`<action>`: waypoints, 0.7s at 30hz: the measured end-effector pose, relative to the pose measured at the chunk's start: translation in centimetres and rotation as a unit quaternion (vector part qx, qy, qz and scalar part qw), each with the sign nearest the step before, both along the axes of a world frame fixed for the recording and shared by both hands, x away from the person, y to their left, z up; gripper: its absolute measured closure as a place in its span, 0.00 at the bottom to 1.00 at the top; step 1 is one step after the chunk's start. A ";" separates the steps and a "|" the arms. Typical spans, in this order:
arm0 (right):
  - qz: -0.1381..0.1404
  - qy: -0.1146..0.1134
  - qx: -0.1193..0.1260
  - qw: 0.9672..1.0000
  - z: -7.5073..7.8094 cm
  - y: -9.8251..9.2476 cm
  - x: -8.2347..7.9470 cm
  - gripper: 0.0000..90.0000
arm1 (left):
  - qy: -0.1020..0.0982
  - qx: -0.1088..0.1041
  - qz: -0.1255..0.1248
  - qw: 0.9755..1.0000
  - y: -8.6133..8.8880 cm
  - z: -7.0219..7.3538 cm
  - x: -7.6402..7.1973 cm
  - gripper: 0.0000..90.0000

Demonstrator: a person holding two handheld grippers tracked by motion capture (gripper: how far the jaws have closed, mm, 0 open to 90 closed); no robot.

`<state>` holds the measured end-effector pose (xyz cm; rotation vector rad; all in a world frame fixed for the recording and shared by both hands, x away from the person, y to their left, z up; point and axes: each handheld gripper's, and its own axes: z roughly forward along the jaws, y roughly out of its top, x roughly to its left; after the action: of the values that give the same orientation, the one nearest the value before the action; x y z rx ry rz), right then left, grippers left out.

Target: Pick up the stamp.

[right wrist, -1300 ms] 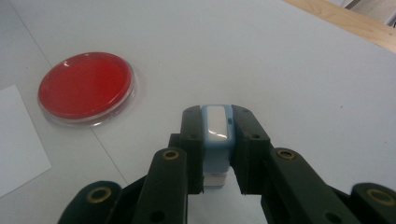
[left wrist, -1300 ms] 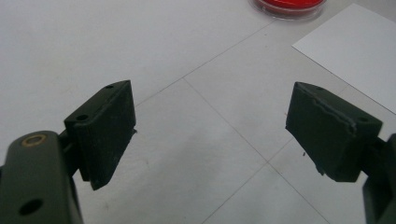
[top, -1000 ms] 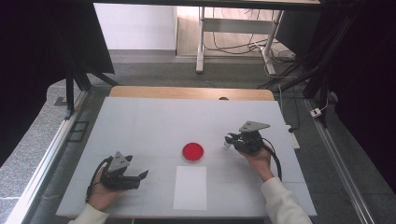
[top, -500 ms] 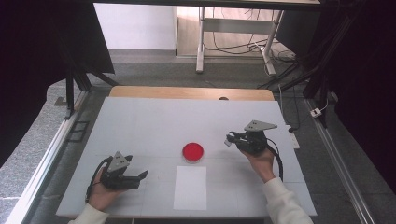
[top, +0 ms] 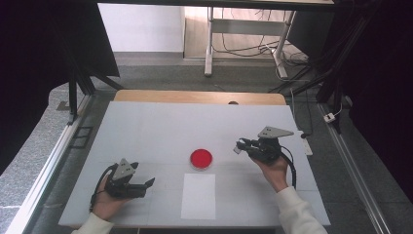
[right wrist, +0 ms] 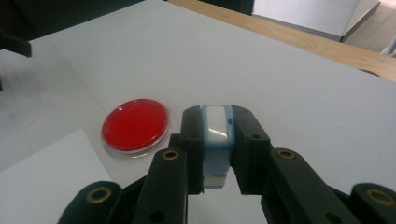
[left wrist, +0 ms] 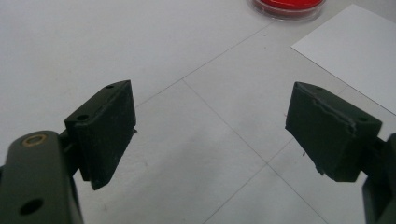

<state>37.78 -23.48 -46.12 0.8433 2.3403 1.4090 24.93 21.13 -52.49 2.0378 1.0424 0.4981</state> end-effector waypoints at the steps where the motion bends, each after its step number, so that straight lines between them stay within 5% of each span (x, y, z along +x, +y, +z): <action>1: 0.000 0.000 0.000 1.000 0.0 0.0 0.0 0.84 | 0.000 0.000 0.000 1.000 0.0 0.0 0.0 0.18; 21: 0.019 0.004 0.004 1.000 0.1 1.4 -2.2 0.84 | -0.003 0.002 -0.001 1.000 -0.2 0.0 0.0 0.18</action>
<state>35.62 -22.12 -45.99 0.8128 2.3711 1.4332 24.91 20.95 -52.51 2.0387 1.0375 0.5054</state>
